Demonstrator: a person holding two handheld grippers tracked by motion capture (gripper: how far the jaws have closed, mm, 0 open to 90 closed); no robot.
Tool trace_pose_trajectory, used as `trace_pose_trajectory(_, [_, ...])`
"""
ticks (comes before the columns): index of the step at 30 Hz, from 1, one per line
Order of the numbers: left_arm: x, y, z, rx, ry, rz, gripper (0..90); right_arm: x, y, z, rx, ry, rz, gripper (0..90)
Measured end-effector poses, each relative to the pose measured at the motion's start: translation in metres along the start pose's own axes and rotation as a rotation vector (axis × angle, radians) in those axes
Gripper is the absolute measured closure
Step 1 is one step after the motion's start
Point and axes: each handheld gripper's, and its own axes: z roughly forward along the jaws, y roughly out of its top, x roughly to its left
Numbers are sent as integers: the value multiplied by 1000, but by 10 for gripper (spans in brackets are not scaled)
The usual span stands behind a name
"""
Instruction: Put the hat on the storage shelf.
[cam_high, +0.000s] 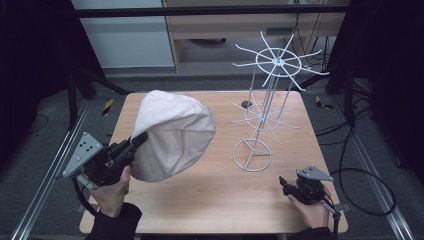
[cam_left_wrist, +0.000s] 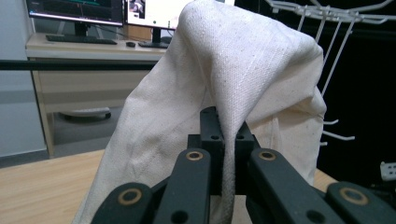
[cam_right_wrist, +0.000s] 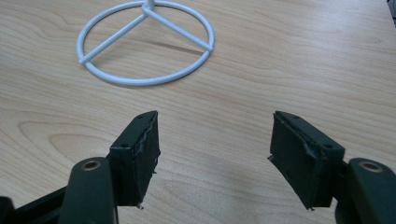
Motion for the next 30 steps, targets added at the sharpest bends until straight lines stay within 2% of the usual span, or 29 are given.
trace_pose_trajectory(12, [-2,10,10,-94,-36,-41,884,-1,0,0,-2,1,-1,330])
trace_pose_trajectory(20, [-11,17,22,-150,-67,-61,885,-1,0,0,-2,2,-1,330])
trace_pose_trajectory(30, [-17,37,34,-239,-113,-103,884,-1,-1,0,-8,4,-9,332])
